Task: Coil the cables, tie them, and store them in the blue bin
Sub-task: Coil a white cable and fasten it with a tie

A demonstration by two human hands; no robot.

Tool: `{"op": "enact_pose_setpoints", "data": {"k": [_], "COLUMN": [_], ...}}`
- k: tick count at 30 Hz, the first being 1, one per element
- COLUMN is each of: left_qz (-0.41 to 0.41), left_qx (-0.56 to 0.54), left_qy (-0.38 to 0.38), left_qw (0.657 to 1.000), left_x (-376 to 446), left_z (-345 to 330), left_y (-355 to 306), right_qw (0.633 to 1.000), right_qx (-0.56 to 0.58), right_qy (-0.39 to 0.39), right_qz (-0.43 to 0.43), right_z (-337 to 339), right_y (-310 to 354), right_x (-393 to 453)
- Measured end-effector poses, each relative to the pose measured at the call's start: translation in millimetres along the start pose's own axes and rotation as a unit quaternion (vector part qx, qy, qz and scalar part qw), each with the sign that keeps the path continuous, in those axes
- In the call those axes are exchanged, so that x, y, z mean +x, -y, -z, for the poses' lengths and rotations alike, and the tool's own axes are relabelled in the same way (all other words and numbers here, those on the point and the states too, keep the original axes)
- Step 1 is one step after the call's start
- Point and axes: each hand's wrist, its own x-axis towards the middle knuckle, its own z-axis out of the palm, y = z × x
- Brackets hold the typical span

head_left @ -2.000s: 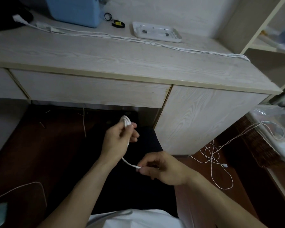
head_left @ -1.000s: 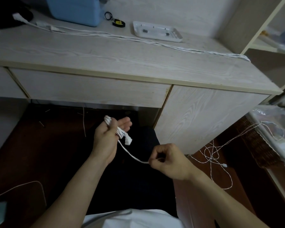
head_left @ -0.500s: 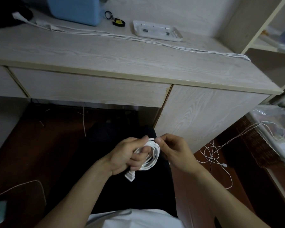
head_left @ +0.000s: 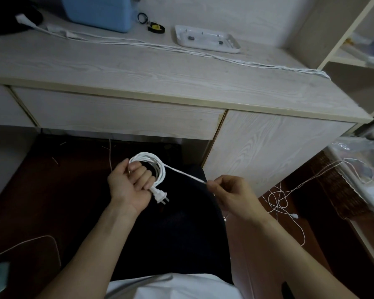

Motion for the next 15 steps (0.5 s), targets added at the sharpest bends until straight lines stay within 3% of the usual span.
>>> {"op": "enact_pose_setpoints", "data": {"k": [4,7,11,15], "left_qz": [-0.047,-0.073,-0.174,-0.221], "left_qx": [-0.05,-0.031,0.147,0.408], "left_qy": [-0.004,-0.005,-0.031,-0.002], "left_qw": [0.998,0.997,0.973,0.886], "left_x": [-0.8,4.4,11.8,9.6], "left_z": [-5.7,-8.3,-7.2,0.1], "left_y": [-2.4,-0.3,10.4,20.0], "right_qw": [0.984,0.979,0.962,0.958], "right_qx": [-0.123,-0.149,-0.155,-0.126], "right_qy": [0.099,0.13,0.223,0.254], "right_qz": [-0.079,-0.052,0.008,0.034], "right_z": [-5.7,-13.3,-20.1,-28.1], "right_y": [-3.7,-2.5,1.7,2.2], "right_x": [-3.5,-8.4,-13.2,-16.2]}}
